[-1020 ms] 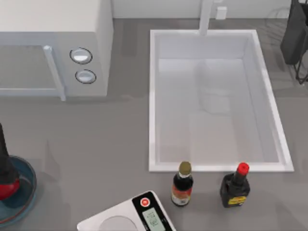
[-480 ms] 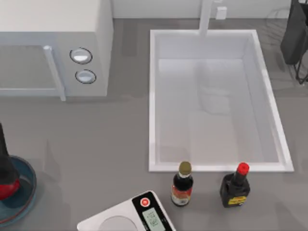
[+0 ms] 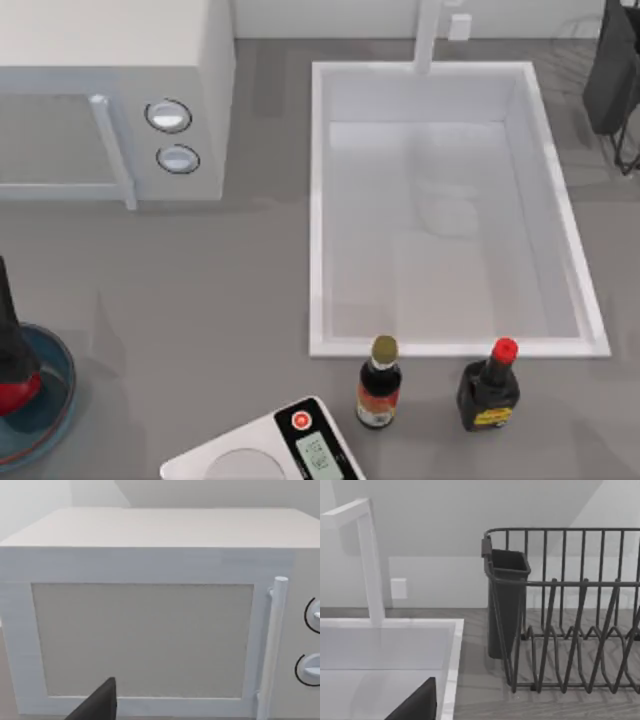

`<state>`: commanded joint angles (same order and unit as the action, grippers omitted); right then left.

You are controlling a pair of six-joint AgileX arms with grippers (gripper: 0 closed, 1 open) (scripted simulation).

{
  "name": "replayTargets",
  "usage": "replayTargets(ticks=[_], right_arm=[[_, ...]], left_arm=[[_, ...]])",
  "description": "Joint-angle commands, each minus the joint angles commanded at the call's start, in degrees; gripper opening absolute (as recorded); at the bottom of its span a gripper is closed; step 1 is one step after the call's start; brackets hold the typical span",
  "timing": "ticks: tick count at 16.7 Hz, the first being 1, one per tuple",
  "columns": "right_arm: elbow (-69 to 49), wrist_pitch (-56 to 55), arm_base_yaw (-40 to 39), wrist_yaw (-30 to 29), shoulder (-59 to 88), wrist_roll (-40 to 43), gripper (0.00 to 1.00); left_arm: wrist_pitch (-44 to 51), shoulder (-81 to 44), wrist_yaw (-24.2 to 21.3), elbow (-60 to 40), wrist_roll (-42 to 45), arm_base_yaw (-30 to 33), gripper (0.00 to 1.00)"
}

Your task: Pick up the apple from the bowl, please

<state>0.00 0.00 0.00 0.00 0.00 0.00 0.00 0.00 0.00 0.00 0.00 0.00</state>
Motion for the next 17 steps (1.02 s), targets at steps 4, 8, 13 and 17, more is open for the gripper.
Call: replayTargets(ticks=[4,8,13,17], right_arm=[[0.0,0.0,0.0,0.0,0.0,0.0,1.0],[0.0,0.0,0.0,0.0,0.0,0.0,1.0],[0.0,0.0,0.0,0.0,0.0,0.0,1.0],[0.0,0.0,0.0,0.0,0.0,0.0,1.0]], left_arm=[[3.7,-3.8,0.0,-3.3,-0.1,0.2,1.0],[15.4,-17.3,0.0,-13.1,-0.5,0.8,1.0],[34.4,-43.1,0.0,-29.0,-1.1,1.7,1.0],[49.0,-63.3,0.0,-41.1,-1.6,2.4,1.0]])
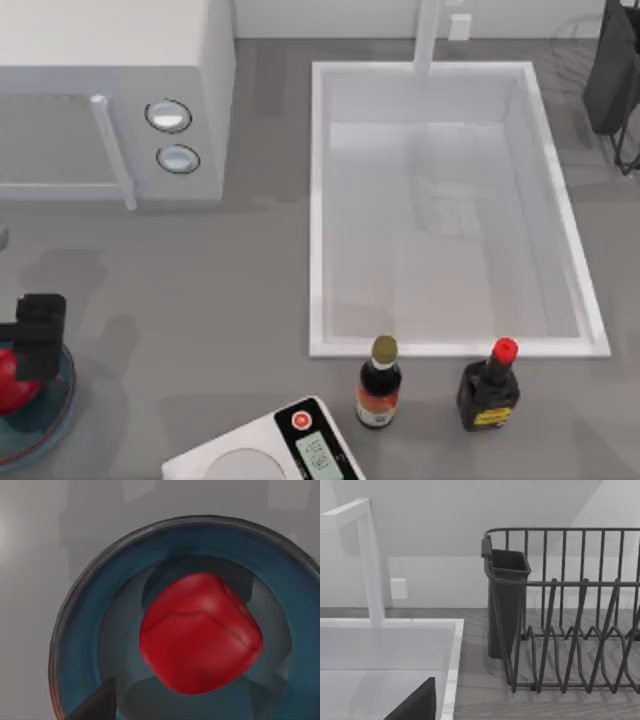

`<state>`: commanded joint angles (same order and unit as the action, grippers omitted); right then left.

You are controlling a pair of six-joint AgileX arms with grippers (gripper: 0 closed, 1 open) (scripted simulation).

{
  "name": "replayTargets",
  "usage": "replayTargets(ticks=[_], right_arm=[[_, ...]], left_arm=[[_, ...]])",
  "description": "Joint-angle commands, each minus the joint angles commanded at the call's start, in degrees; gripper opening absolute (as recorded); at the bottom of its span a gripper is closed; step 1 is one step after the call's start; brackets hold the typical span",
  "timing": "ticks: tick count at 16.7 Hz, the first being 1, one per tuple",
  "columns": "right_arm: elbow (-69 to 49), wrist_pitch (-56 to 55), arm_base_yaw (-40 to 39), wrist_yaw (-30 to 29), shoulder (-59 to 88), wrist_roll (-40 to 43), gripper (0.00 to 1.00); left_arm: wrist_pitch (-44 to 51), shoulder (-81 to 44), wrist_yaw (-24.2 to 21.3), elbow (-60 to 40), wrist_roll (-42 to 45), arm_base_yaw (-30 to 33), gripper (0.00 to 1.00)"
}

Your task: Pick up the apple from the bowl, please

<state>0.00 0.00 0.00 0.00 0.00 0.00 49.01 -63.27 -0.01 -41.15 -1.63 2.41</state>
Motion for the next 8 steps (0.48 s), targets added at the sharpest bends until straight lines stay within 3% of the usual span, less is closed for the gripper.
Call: replayTargets(ticks=[4,8], right_arm=[[0.0,0.0,0.0,0.0,0.0,0.0,1.0],[0.0,0.0,0.0,0.0,0.0,0.0,1.0]], left_arm=[[10.1,-13.2,0.0,-8.4,-0.3,0.5,1.0],[13.0,-16.8,0.0,-10.9,-0.4,0.6,1.0]])
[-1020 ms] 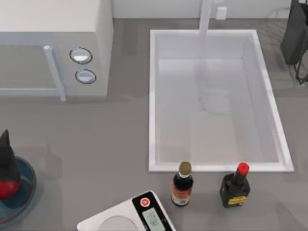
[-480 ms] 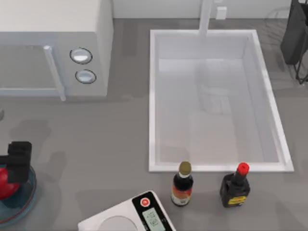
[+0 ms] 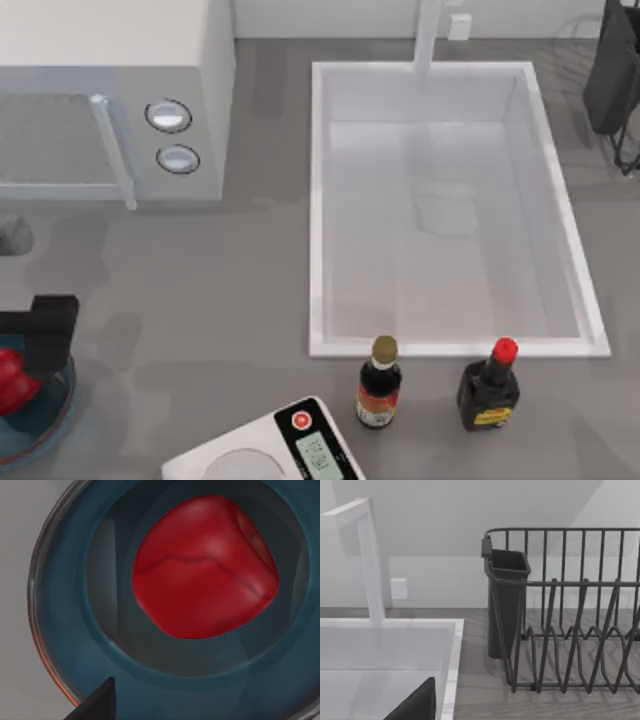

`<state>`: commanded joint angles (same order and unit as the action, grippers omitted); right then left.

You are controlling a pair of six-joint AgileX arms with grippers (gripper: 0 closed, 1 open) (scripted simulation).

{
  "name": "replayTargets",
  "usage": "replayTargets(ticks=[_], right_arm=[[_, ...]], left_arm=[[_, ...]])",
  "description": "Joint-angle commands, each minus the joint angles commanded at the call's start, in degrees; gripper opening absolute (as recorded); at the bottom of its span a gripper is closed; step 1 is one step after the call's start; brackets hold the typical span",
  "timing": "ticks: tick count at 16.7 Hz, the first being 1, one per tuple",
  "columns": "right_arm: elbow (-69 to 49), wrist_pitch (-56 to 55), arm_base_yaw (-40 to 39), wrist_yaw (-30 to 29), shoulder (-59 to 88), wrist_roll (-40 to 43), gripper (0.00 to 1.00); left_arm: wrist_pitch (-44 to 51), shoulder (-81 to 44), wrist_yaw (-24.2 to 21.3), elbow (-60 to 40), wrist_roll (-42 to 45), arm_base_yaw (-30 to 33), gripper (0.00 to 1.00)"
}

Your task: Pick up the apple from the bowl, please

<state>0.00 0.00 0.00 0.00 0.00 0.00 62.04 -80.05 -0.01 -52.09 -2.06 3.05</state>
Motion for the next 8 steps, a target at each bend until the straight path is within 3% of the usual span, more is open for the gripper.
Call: replayTargets(ticks=[5,8], right_arm=[[0.0,0.0,0.0,0.0,0.0,0.0,1.0],[0.0,0.0,0.0,0.0,0.0,0.0,1.0]], left_arm=[[-1.1,-0.2,0.0,0.9,0.0,-0.3,1.0],[-6.9,-2.5,0.0,4.4,0.1,-0.2,1.0]])
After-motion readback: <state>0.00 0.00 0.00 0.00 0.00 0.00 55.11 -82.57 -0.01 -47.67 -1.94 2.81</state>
